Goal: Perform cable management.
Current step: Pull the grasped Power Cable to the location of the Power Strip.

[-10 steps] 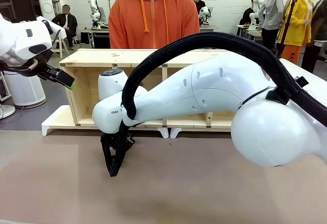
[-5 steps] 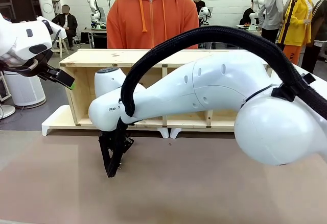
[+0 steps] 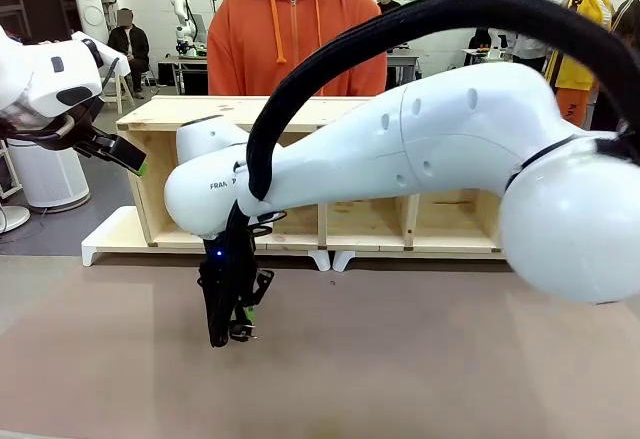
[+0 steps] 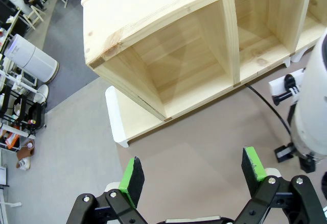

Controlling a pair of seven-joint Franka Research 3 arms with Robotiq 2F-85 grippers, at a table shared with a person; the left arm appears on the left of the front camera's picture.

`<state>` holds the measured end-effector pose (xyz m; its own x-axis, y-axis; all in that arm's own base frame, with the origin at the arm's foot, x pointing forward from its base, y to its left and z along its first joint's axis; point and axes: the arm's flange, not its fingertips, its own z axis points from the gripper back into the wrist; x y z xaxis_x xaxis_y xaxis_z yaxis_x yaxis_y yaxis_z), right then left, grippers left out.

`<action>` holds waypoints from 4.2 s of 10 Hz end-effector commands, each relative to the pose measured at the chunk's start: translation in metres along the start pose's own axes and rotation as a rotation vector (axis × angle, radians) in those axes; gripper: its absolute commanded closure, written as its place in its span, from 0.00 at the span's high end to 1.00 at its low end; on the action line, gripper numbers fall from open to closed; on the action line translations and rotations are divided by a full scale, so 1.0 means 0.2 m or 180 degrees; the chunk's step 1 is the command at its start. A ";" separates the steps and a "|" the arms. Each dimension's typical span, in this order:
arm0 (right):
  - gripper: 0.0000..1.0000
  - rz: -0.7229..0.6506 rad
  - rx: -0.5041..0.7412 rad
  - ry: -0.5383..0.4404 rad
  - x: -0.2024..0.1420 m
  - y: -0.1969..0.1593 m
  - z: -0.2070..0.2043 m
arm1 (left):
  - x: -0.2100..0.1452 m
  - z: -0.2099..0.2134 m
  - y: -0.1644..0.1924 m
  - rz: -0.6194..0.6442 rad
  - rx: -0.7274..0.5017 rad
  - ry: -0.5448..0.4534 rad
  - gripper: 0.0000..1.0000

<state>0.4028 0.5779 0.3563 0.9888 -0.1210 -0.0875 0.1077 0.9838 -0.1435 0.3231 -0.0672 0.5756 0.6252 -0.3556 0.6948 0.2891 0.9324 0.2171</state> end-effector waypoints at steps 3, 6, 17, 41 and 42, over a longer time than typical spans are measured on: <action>0.14 0.0291 -0.0092 0.0110 -0.19 -0.23 0.11 | 0.00 0.00 0.01 0.0007 -0.0014 -0.0001 1.00; 0.14 0.0157 -0.0043 -0.0020 -0.35 -0.41 0.14 | 0.00 0.00 0.01 0.0007 -0.0014 -0.0001 1.00; 0.14 0.0044 -0.0203 -0.0475 -0.66 -0.72 0.19 | 0.00 0.00 0.01 0.0007 -0.0014 -0.0001 1.00; 0.14 -0.1197 -0.0209 -0.0662 -0.76 -2.16 0.50 | 0.00 0.00 0.01 0.0007 -0.0014 -0.0001 1.00; 0.14 -0.1393 -0.0149 -0.0807 -0.72 -2.20 0.52 | 0.00 0.00 0.01 0.0007 -0.0014 -0.0001 1.00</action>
<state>0.2193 0.1846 0.5388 0.8853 -0.4337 0.1679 0.4599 0.8700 -0.1775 0.3231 -0.0672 0.5757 0.6252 -0.3556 0.6948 0.2888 0.9324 0.2173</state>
